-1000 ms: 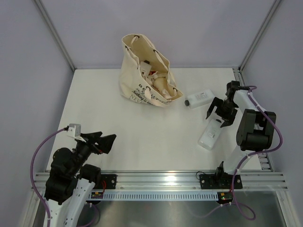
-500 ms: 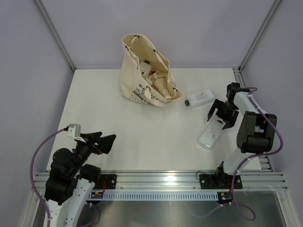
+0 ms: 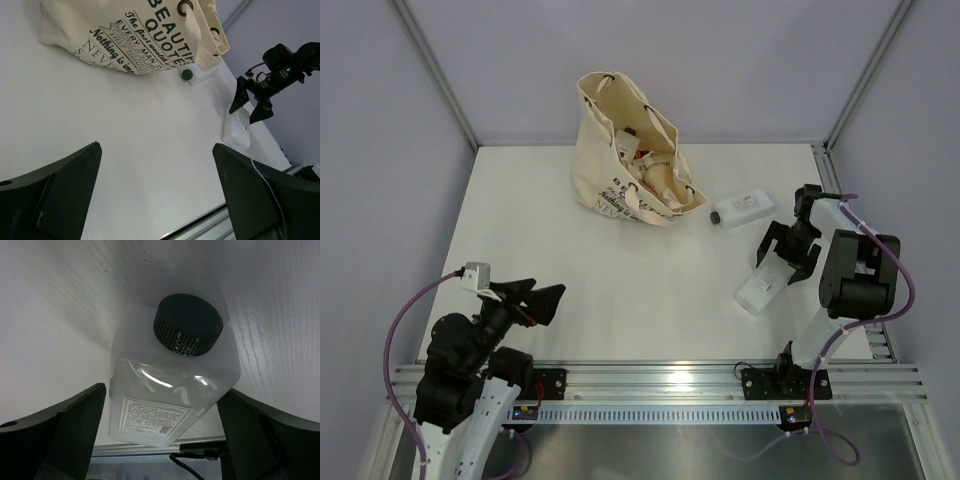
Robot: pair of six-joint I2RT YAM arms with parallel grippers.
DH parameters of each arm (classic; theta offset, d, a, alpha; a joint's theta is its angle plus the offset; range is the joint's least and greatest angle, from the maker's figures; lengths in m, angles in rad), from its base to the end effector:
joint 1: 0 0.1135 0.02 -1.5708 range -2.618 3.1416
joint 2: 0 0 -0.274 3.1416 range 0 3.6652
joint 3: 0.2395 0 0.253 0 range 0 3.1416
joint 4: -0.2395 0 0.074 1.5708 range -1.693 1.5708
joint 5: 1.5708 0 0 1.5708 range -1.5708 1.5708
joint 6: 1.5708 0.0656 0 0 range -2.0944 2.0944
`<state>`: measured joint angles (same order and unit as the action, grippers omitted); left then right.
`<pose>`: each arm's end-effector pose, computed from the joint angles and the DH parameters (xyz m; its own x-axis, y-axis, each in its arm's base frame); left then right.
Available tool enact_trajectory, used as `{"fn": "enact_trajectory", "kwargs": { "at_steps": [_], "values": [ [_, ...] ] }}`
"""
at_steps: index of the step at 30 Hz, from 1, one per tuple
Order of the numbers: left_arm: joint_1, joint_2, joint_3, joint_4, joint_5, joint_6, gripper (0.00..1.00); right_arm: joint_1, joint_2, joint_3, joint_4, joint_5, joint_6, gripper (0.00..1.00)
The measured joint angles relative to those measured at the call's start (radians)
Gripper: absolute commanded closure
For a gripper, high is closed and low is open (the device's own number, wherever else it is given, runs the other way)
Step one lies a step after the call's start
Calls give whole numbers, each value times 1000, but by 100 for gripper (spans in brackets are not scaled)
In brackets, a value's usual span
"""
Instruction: Place the personal care products into the canvas bag
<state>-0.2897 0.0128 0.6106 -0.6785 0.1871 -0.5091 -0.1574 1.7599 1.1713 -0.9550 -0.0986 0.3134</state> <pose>0.0477 -0.0270 0.2938 -0.2909 -0.4130 -0.8630 0.3626 0.7872 -0.4989 0.3102 -0.0427 0.1568 -0.8919 0.4522 0.0045 0.4503 0.8871 0.1020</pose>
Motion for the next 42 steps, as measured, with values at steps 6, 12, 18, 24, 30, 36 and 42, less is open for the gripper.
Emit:
{"fn": "enact_trajectory", "kwargs": {
  "at_steps": [6, 12, 18, 24, 30, 36, 42],
  "values": [
    [0, 0, -7, 0, 0, 0, 1, 0, 1, -40, 42, -19, 0, 1],
    [0, 0, -9, 0, 0, 0, 1, -1, 129, 24, 20, -48, -3, 11],
    [0, 0, -10, 0, -1, 0, 1, -11, 135, 35, 14, -89, -26, 78],
    [0, 0, -10, 0, -1, 0, 1, -54, 109, 53, 25, -177, -79, 100],
    [0, 0, -10, 0, -1, 0, 1, -77, -58, 177, 27, -322, -237, 100],
    [0, 0, -10, 0, -1, 0, 1, -58, -263, 370, 27, -499, -361, 100],
    [0, 0, -11, 0, -6, 0, 1, 76, -307, 518, -3, -529, -387, 100]
  ]
}}
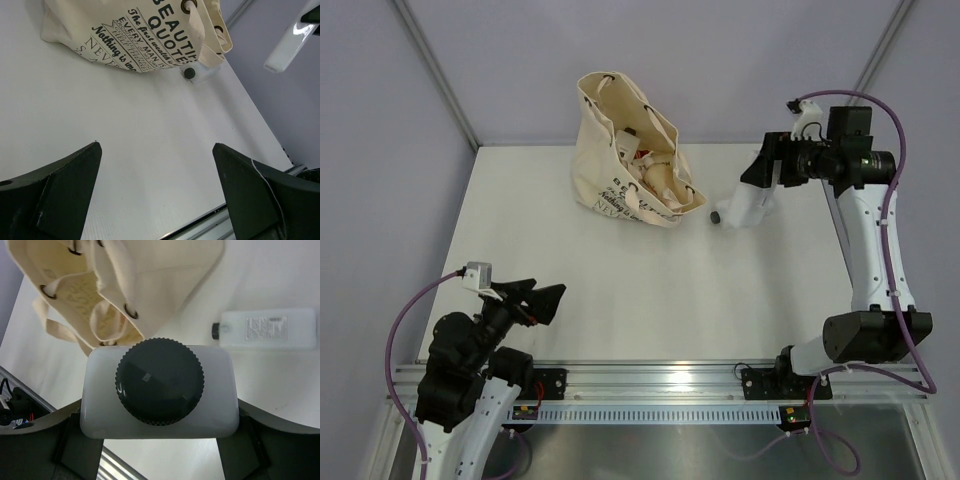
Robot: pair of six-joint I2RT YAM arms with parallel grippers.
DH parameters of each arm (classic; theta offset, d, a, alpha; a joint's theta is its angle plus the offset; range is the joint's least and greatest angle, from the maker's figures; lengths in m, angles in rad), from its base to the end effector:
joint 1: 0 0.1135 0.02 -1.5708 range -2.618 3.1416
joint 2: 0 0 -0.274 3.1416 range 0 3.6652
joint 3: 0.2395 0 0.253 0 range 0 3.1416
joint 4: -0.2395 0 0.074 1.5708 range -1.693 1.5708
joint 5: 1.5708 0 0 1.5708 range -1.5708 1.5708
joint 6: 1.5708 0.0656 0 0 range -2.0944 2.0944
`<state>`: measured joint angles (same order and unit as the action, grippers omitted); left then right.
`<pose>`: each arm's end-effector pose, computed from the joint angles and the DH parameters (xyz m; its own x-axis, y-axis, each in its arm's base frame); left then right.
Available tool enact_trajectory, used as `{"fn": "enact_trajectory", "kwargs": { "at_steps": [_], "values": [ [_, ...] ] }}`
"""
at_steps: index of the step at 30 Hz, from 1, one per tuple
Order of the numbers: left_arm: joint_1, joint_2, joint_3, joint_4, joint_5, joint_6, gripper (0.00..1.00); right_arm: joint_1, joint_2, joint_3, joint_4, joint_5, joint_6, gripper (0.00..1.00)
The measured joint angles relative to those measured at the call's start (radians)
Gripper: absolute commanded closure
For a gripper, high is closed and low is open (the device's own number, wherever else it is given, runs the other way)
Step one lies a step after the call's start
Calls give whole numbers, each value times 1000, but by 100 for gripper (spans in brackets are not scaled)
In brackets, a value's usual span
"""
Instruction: Place the personal care products into the canvas bag
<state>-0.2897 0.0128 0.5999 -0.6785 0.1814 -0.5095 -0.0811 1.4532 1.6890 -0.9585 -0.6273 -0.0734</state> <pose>0.0497 -0.0272 0.2905 -0.2974 -0.4119 -0.8613 0.3529 0.7908 -0.5001 0.3103 0.0134 0.4173 -0.6301 -0.0083 -0.7765 -0.4205 0.8443 0.3322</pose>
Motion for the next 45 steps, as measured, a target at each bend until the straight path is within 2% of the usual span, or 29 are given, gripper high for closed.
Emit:
{"fn": "enact_trajectory", "kwargs": {
  "at_steps": [3, 9, 11, 16, 21, 22, 23, 24, 26, 32, 36, 42, 45],
  "values": [
    [0, 0, 0, 0, -2, 0, 1, 134, 50, 155, -39, 37, 0, 100],
    [0, 0, 0, 0, -3, 0, 1, 374, 285, 658, -25, 71, 11, 100],
    [0, 0, 0, 0, -6, 0, 1, 435, 361, 769, 14, 97, 8, 100],
    [0, 0, 0, -1, -12, -5, 1, 554, 546, 864, 113, 220, -3, 100],
    [0, 2, 0, -1, -19, -7, 1, 601, 727, 852, 245, 455, -48, 99],
    [0, 3, 0, -1, -20, -8, 1, 601, 755, 838, 271, 501, -68, 89],
    [0, 4, 0, -1, -20, -7, 1, 598, 774, 816, 297, 535, -90, 52],
    [0, 6, 0, -1, -20, -7, 1, 595, 786, 785, 322, 557, -110, 33],
    [0, 10, 0, -1, -20, -7, 1, 589, 798, 731, 344, 562, -159, 1],
    [0, 15, 0, -1, -20, -8, 1, 590, 793, 742, 322, 394, -274, 1],
    [0, 14, 0, -1, -20, -7, 1, 591, 713, 742, 298, 287, -301, 0],
    [0, 6, 0, 0, -20, -7, 1, 568, 434, 670, 280, 180, -327, 1],
    [0, 5, 0, -1, -20, -7, 1, 463, 278, 563, 276, 89, -321, 2]
  ]
}}
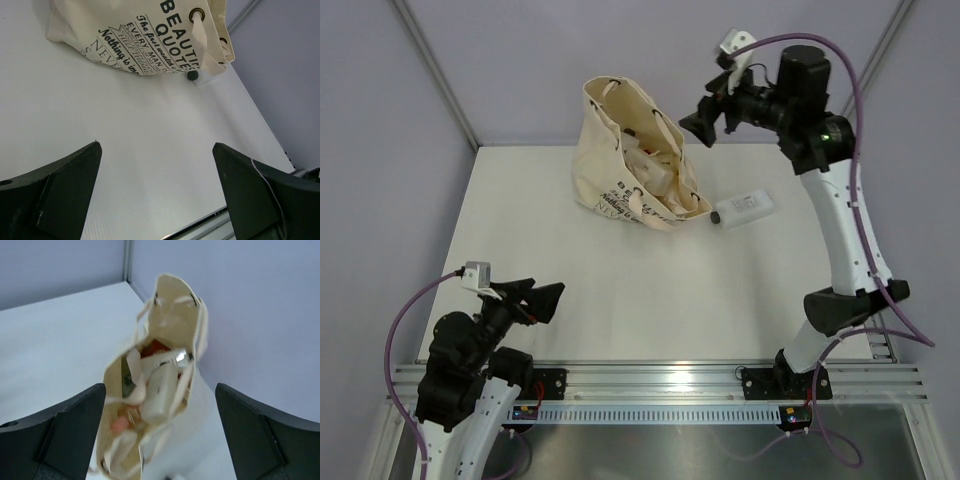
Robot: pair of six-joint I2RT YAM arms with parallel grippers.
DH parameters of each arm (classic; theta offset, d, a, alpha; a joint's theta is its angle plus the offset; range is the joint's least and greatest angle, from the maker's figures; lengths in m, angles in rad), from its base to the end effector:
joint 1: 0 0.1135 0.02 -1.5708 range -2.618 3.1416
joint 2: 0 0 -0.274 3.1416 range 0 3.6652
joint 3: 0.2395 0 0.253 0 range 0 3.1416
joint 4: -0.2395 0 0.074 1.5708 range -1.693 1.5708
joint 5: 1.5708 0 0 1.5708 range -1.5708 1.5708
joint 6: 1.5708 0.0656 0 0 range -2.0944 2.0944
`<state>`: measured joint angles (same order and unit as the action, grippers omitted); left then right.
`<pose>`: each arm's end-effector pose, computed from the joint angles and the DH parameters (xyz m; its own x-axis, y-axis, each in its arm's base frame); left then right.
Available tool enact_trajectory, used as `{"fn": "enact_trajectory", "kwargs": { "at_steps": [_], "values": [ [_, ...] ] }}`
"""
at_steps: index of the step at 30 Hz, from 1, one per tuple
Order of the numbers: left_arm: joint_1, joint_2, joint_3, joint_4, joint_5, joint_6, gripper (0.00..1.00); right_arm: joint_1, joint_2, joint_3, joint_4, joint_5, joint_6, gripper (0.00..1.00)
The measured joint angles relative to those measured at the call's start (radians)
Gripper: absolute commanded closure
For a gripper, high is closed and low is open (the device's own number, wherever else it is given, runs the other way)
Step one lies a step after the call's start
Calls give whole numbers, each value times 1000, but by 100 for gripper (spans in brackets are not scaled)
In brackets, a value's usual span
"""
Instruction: Place the personal care products into the canvas bag
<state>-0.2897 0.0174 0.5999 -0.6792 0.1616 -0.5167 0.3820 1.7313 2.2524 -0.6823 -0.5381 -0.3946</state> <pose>0.0510 -0.0262 0.2902 -0.2955 -0.4207 -0.8577 0.3329 0.7962 -0.5052 0.3361 0.1713 0.5375 0.1660 -0.2891 -0.9428 -0.7861 0.5385 -0.3035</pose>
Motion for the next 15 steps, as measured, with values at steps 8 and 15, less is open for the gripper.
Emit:
{"fn": "enact_trajectory", "kwargs": {
  "at_steps": [8, 15],
  "values": [
    [0, -5, 0, 0, 1, 0, 1, -278, -8, -220, -423, -123, -560, 0],
    [0, -5, 0, 0, 1, 0, 1, -313, 94, -608, -496, 90, -1070, 1]
  ]
}}
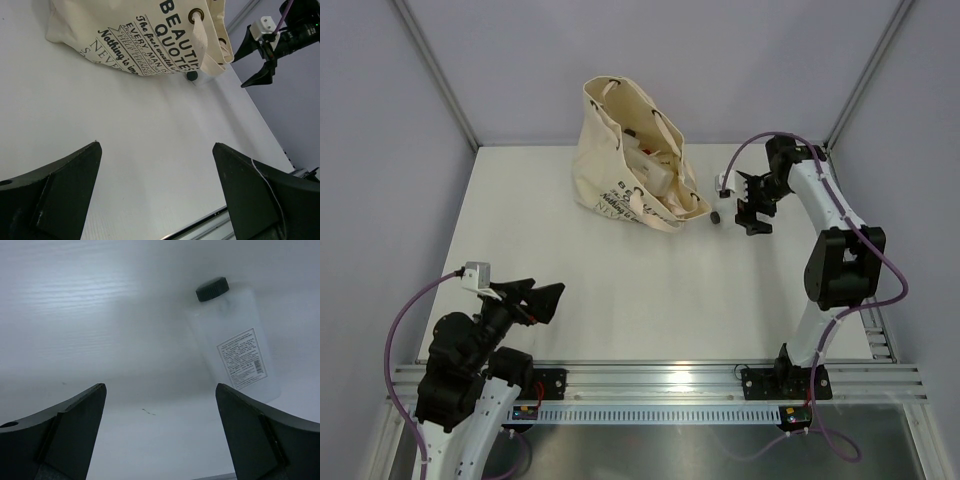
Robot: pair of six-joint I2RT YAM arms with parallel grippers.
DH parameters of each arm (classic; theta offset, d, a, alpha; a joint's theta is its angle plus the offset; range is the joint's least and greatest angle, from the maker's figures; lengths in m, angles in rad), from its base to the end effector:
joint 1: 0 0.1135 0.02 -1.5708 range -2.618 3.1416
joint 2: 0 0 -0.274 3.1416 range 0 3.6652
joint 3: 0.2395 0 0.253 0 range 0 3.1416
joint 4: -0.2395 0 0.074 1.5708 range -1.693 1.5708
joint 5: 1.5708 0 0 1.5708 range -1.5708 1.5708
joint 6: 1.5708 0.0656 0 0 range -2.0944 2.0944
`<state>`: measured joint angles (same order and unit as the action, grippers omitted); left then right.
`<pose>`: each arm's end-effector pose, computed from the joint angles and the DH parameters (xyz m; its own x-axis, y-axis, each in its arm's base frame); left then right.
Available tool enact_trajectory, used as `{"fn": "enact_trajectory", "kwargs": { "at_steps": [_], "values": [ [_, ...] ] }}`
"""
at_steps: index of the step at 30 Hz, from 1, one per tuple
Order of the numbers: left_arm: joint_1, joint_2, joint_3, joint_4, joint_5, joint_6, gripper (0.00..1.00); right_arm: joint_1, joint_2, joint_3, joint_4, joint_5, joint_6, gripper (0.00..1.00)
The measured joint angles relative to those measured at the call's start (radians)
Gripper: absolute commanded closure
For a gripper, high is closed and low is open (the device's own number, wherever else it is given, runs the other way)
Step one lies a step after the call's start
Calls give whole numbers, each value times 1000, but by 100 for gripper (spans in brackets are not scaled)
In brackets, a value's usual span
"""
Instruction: Place the personal care products into the canvas bag
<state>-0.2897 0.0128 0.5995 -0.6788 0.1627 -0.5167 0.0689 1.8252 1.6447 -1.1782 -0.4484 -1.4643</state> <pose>0.0503 -0.0261 0.2903 -0.2922 -0.4216 -0.8584 0.3360 0.7951 -0.5049 0.3667 0.0538 0.2635 0.0485 -0.8948 -0.4438 -0.9860 0.0280 -0.1643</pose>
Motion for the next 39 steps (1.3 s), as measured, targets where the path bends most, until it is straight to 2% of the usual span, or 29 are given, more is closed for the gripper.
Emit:
{"fn": "enact_trajectory", "kwargs": {
  "at_steps": [7, 11, 15, 20, 29, 31, 33, 34, 35, 37, 39],
  "values": [
    [0, 0, 0, 0, -1, 0, 1, -3, 188, 167, 109, 75, -172, 0],
    [0, 3, 0, -1, -2, 0, 1, -3, 300, 248, 105, 101, -240, 0],
    [0, 11, 0, 0, -1, 0, 1, -3, 397, 313, 99, 111, -261, 0],
    [0, 38, 0, -1, 0, 0, 1, -2, 480, 425, 5, 113, -277, 1],
    [0, 57, 0, -1, 0, 0, 1, 34, 569, 441, -1, 187, -266, 1],
    [0, 57, 0, -1, 0, 0, 1, 43, 591, 455, -2, 211, -250, 9],
    [0, 57, 0, -1, 0, 0, 1, 49, 591, 465, 0, 223, -237, 23],
    [0, 57, 0, -1, 0, 0, 1, 50, 592, 470, -2, 227, -230, 52],
    [0, 57, 0, -1, 0, 0, 1, 51, 594, 474, -5, 229, -224, 64],
    [0, 57, 0, -1, 0, 0, 1, 51, 594, 480, -15, 225, -186, 78],
    [0, 56, 0, -1, 0, 0, 1, 49, 594, 479, -19, 218, -151, 83]
  ]
}}
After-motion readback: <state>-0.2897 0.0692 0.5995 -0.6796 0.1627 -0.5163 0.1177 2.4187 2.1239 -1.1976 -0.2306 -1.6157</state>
